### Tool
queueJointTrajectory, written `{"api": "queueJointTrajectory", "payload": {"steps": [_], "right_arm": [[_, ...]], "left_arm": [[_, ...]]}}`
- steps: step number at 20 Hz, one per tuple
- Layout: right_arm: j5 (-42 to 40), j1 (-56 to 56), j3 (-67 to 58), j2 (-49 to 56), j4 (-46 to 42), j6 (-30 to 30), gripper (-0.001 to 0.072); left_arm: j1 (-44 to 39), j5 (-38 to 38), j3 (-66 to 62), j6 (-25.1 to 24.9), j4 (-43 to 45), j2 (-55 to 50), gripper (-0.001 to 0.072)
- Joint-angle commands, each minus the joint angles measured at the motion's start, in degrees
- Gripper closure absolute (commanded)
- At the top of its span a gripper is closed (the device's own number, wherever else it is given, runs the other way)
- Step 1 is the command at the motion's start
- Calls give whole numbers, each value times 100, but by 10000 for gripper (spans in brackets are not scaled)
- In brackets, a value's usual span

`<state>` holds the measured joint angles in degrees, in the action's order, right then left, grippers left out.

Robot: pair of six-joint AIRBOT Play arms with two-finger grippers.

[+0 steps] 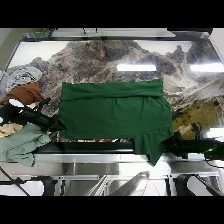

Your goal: Fold the shirts.

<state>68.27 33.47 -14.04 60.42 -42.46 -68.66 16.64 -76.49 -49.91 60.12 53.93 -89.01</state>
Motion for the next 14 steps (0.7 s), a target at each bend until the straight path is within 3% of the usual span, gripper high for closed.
{"api": "queueJointTrajectory", "payload": {"steps": [1,2,4,9,14], "right_arm": [[-55,-2,85,55,761,680,466],[0,-2,57,44,896,859,599],[166,2,-133,-52,949,892,676],[219,7,-1325,-503,911,560,691],[-197,-428,-2673,466,1224,573,691]], "left_arm": [[4,-129,-7,-9,-170,4,688],[4,-181,-24,-13,-254,4,688],[7,-402,-186,-9,-264,4,688],[289,-918,-796,205,-249,157,688],[682,-920,-1283,306,-315,254,689]]}}
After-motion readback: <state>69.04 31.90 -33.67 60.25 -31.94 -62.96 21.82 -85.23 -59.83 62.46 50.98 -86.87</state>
